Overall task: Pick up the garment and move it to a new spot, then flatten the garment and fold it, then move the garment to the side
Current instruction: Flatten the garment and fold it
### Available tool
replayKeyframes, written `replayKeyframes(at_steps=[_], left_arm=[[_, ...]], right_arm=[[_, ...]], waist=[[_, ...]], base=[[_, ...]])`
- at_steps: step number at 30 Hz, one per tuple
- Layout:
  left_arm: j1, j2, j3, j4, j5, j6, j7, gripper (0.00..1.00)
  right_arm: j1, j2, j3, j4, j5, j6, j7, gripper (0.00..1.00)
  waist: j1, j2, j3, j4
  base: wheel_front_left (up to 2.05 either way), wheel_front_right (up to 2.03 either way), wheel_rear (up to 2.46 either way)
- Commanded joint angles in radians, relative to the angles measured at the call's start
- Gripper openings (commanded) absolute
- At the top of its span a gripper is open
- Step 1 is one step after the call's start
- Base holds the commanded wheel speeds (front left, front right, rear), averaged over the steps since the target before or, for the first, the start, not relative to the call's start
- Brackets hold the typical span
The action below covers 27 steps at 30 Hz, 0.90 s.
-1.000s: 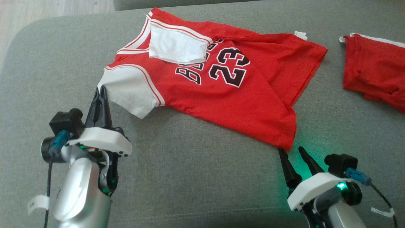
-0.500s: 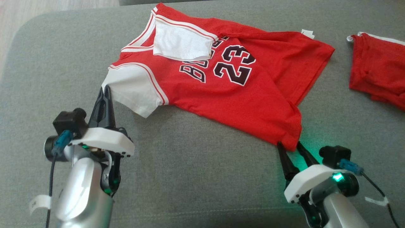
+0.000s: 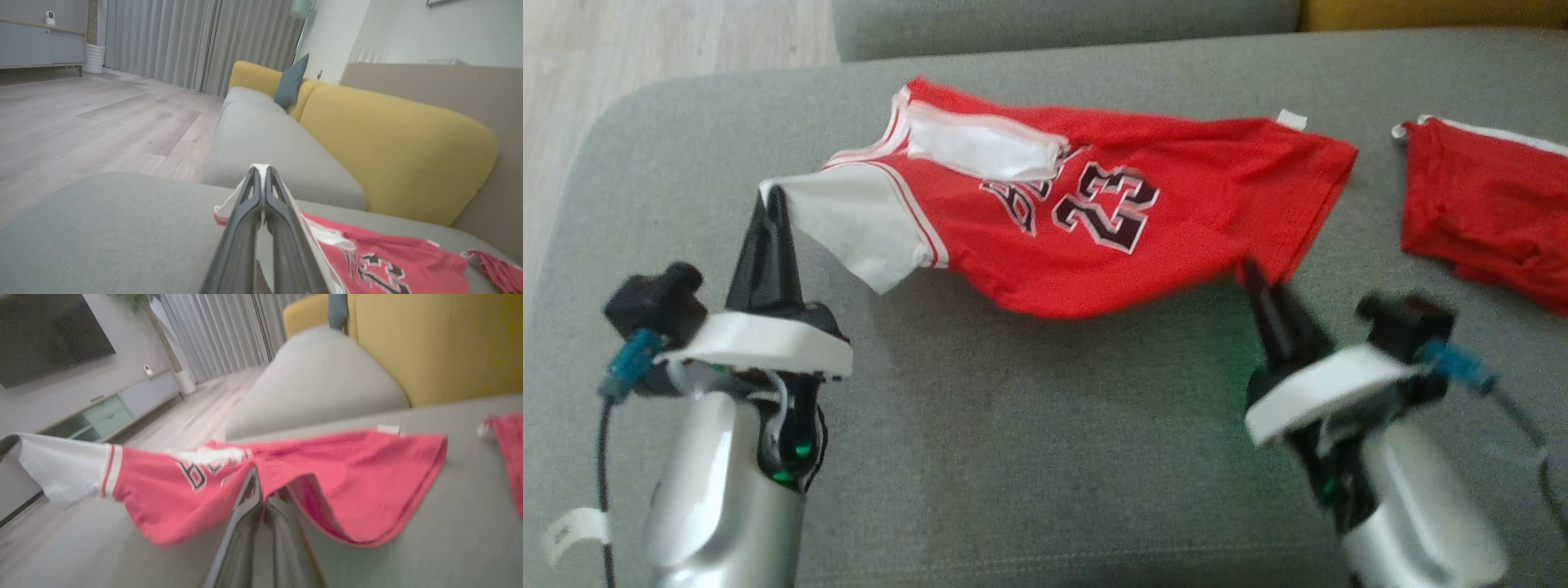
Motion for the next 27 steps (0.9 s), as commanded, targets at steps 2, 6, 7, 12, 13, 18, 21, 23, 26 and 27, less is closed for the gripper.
replayKeyframes(at_steps=[2, 6, 7, 12, 13, 18, 21, 23, 26, 27], left_arm=[[-0.066, 0.011, 0.045, -0.085, -0.040, -0.014, -0.012, 0.00], [-0.130, 0.008, 0.057, -0.214, -0.114, -0.016, 0.009, 0.00], [-0.144, 0.007, 0.058, -0.243, -0.129, -0.014, 0.016, 0.00], [-0.194, 0.005, 0.049, -0.395, -0.194, 0.023, 0.061, 0.00], [-0.197, 0.005, 0.044, -0.426, -0.204, 0.032, 0.073, 0.00], [-0.162, 0.005, 0.014, -0.584, -0.227, 0.085, 0.135, 0.00], [-0.144, 0.005, 0.009, -0.637, -0.223, 0.106, 0.161, 0.00], [-0.135, 0.013, 0.009, -0.679, -0.216, 0.121, 0.186, 0.00], [-0.146, 0.032, 0.021, -0.700, -0.211, 0.138, 0.222, 0.00], [-0.156, 0.039, 0.025, -0.695, -0.212, 0.141, 0.234, 0.00]], right_arm=[[-0.102, -0.033, 0.008, -0.127, 0.009, 0.007, 0.013, 0.00], [-0.227, -0.071, -0.047, -0.262, 0.039, 0.007, 0.069, 0.00], [-0.252, -0.076, -0.059, -0.279, 0.045, 0.007, 0.081, 0.00], [-0.331, -0.095, -0.087, -0.344, 0.061, 0.007, 0.171, 0.00], [-0.334, -0.094, -0.087, -0.358, 0.067, 0.007, 0.199, 0.00], [-0.285, -0.051, -0.133, -0.476, 0.102, 0.007, 0.313, 0.00], [-0.253, -0.036, -0.157, -0.529, 0.091, 0.007, 0.351, 0.00], [-0.226, -0.021, -0.178, -0.576, 0.083, 0.007, 0.387, 0.00], [-0.216, -0.008, -0.196, -0.622, 0.070, 0.007, 0.424, 0.00], [-0.222, -0.006, -0.200, -0.625, 0.066, 0.007, 0.431, 0.00]], waist=[[0.0000, 0.0000, -0.034, -0.007], [0.0000, 0.0000, -0.077, -0.012], [0.0000, 0.0000, -0.087, -0.012], [0.0000, 0.0000, -0.133, -0.009], [0.0000, 0.0000, -0.140, -0.009], [0.0000, 0.0000, -0.163, -0.010], [0.0000, 0.0000, -0.163, -0.009], [0.0000, 0.0000, -0.159, -0.010], [0.0000, 0.0000, -0.141, -0.015], [0.0000, 0.0000, -0.133, -0.017]], base=[[0.00, 0.00, 0.00], [0.00, 0.00, 0.00], [0.00, 0.00, 0.00], [0.00, 0.00, 0.00], [0.00, 0.00, 0.00], [0.00, 0.00, 0.00], [0.00, 0.00, 0.00], [0.00, 0.00, 0.00], [0.00, 0.00, 0.00], [0.00, 0.00, 0.00]])
